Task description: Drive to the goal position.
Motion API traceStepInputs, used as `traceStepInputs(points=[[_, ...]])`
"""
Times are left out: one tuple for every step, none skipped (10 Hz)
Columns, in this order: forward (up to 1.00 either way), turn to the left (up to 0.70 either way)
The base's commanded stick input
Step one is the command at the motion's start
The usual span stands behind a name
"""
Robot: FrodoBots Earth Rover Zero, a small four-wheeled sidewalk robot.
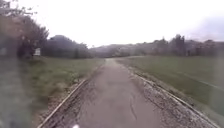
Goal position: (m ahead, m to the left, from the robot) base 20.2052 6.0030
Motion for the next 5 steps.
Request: traceStepInputs(points=[[0.45,0.0],[0.45,0.0],[0.45,0.0],[0.45,0.0],[0.45,0.0]])
